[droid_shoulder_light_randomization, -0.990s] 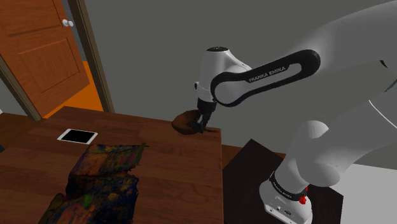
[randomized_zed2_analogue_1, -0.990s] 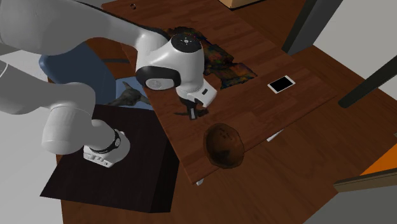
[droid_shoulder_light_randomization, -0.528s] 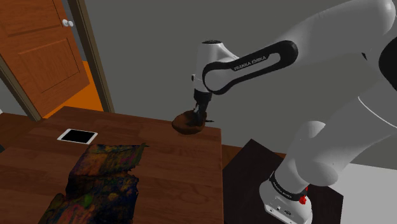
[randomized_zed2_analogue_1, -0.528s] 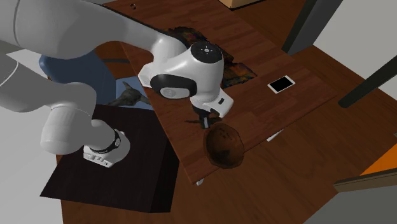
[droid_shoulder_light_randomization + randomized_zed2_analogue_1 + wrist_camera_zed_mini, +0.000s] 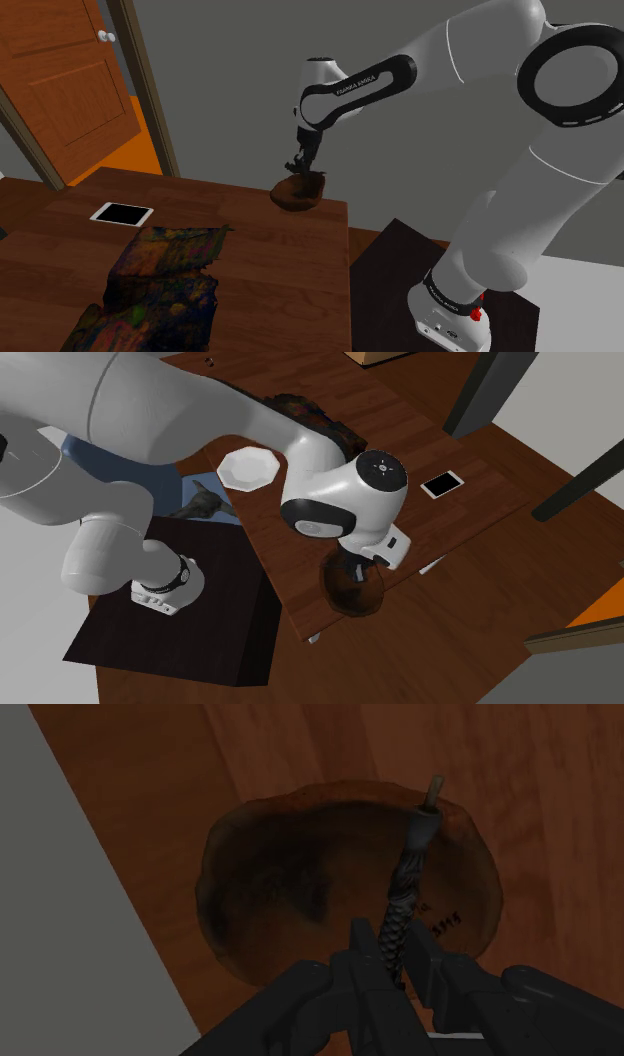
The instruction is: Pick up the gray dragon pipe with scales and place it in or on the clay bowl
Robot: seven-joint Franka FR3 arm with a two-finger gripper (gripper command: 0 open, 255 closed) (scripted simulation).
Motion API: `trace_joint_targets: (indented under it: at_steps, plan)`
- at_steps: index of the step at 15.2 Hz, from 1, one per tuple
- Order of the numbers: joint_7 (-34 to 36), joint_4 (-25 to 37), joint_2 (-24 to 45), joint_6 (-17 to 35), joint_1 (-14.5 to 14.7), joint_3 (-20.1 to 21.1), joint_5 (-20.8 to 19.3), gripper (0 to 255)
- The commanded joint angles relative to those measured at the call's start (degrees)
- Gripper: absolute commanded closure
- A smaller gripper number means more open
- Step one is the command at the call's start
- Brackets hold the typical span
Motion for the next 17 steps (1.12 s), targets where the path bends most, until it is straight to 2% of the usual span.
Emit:
trace_joint_targets:
  at_steps: [1,10,17]
  plan:
    - [-0.32,-0.39,1.03,1.44,-0.06,-0.08,0.14,255]
    - [-1.07,-3.08,5.28,8.33,-0.05,-0.06,0.97,255]
    - [-1.07,-3.08,5.28,8.33,-0.05,-0.05,0.97,255]
